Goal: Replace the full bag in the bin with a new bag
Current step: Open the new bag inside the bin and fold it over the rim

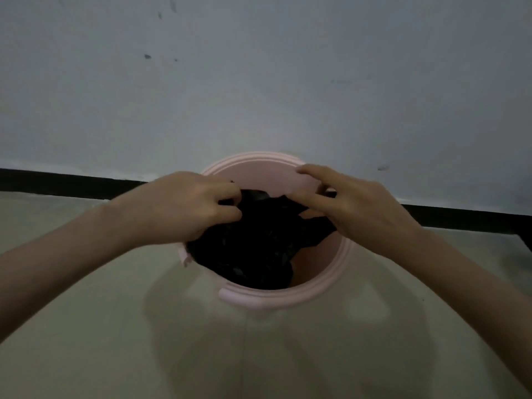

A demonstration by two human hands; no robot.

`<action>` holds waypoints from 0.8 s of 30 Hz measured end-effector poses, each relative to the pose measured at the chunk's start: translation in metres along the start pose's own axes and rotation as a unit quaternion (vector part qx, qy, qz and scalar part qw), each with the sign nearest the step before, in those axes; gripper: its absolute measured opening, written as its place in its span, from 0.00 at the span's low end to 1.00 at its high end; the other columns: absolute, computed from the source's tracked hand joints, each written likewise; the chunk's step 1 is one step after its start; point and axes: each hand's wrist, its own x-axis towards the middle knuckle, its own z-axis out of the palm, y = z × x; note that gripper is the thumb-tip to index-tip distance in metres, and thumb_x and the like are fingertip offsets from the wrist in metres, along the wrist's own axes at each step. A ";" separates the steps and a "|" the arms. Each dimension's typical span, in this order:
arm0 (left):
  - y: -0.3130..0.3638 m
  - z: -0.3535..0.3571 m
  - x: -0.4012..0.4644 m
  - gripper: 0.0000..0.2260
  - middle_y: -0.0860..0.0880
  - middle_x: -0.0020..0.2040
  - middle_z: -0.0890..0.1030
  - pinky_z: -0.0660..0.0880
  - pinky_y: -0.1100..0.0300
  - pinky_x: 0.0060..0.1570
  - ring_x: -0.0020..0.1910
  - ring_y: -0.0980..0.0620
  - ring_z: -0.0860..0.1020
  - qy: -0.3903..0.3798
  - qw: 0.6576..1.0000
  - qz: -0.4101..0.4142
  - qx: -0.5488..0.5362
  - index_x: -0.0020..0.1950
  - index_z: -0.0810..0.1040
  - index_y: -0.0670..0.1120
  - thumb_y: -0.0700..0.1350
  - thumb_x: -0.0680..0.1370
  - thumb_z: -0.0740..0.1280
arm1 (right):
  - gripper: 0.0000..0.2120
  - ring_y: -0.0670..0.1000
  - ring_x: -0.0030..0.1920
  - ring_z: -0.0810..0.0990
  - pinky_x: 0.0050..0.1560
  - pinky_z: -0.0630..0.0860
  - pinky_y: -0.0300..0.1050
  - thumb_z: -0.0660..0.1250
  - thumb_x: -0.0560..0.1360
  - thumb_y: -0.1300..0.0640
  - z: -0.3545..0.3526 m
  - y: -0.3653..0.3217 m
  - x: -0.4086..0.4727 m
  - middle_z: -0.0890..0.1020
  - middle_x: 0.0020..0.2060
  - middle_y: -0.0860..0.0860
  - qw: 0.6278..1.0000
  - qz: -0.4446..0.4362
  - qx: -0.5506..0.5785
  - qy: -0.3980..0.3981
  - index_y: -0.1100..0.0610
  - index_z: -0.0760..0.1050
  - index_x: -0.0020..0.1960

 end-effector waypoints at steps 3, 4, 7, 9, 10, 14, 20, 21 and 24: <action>0.002 0.004 -0.001 0.18 0.45 0.39 0.81 0.73 0.45 0.54 0.41 0.44 0.80 -0.081 0.987 -0.060 0.122 0.37 0.82 0.44 0.45 0.69 0.52 | 0.11 0.57 0.62 0.73 0.54 0.65 0.56 0.60 0.71 0.63 0.010 -0.001 -0.011 0.77 0.63 0.56 0.989 -0.032 -0.144 -0.031 0.53 0.79 0.42; 0.006 0.006 -0.001 0.20 0.44 0.39 0.82 0.64 0.43 0.62 0.43 0.44 0.80 -0.087 0.986 -0.077 0.119 0.36 0.82 0.44 0.48 0.70 0.51 | 0.10 0.56 0.65 0.71 0.58 0.61 0.57 0.60 0.72 0.61 0.013 -0.002 -0.015 0.77 0.63 0.54 0.986 -0.034 -0.151 -0.054 0.52 0.79 0.39; 0.016 0.014 0.005 0.28 0.46 0.40 0.83 0.55 0.44 0.64 0.46 0.45 0.81 -0.094 0.986 -0.066 0.117 0.41 0.83 0.44 0.60 0.73 0.49 | 0.08 0.54 0.64 0.75 0.62 0.59 0.59 0.70 0.68 0.50 0.023 -0.007 -0.014 0.81 0.58 0.52 0.984 -0.064 -0.109 -0.128 0.53 0.82 0.42; 0.018 0.017 0.013 0.33 0.48 0.40 0.84 0.55 0.45 0.62 0.46 0.47 0.82 -0.119 0.986 -0.040 0.112 0.46 0.82 0.45 0.65 0.72 0.44 | 0.16 0.53 0.60 0.79 0.62 0.65 0.58 0.74 0.61 0.45 0.033 -0.011 -0.006 0.84 0.51 0.50 0.975 -0.070 -0.100 -0.183 0.53 0.83 0.44; 0.017 0.019 0.014 0.37 0.49 0.43 0.84 0.53 0.46 0.63 0.48 0.48 0.81 -0.145 0.984 -0.027 0.102 0.49 0.81 0.46 0.68 0.71 0.40 | 0.17 0.53 0.58 0.79 0.61 0.69 0.56 0.74 0.60 0.45 0.040 -0.012 -0.002 0.85 0.49 0.49 0.971 -0.067 -0.098 -0.206 0.52 0.83 0.45; 0.019 0.021 0.002 0.44 0.53 0.49 0.83 0.46 0.46 0.68 0.53 0.52 0.80 -0.201 0.979 -0.019 0.021 0.54 0.78 0.51 0.73 0.66 0.31 | 0.11 0.55 0.60 0.75 0.60 0.71 0.53 0.68 0.69 0.55 0.070 -0.017 0.013 0.83 0.51 0.51 0.945 -0.068 -0.064 -0.313 0.54 0.79 0.52; 0.001 0.024 -0.045 0.13 0.56 0.42 0.84 0.60 0.49 0.59 0.44 0.53 0.83 -0.110 0.993 0.037 0.018 0.42 0.79 0.54 0.53 0.73 0.55 | 0.10 0.55 0.40 0.83 0.46 0.79 0.48 0.59 0.67 0.61 0.043 -0.005 0.015 0.84 0.34 0.54 0.973 -0.117 0.009 -0.200 0.57 0.79 0.35; 0.000 0.023 -0.051 0.13 0.54 0.43 0.84 0.61 0.49 0.59 0.46 0.51 0.83 -0.081 0.996 0.045 0.015 0.42 0.78 0.52 0.51 0.74 0.54 | 0.12 0.54 0.39 0.84 0.46 0.80 0.48 0.58 0.69 0.61 0.030 -0.002 0.008 0.85 0.35 0.54 0.981 -0.118 0.007 -0.154 0.58 0.79 0.36; 0.006 0.022 -0.066 0.13 0.46 0.52 0.84 0.63 0.43 0.63 0.56 0.43 0.80 0.035 0.997 0.069 0.026 0.45 0.71 0.46 0.46 0.80 0.49 | 0.17 0.56 0.46 0.84 0.52 0.80 0.55 0.53 0.76 0.66 -0.007 0.008 -0.026 0.86 0.45 0.58 0.991 -0.118 -0.020 -0.052 0.62 0.81 0.48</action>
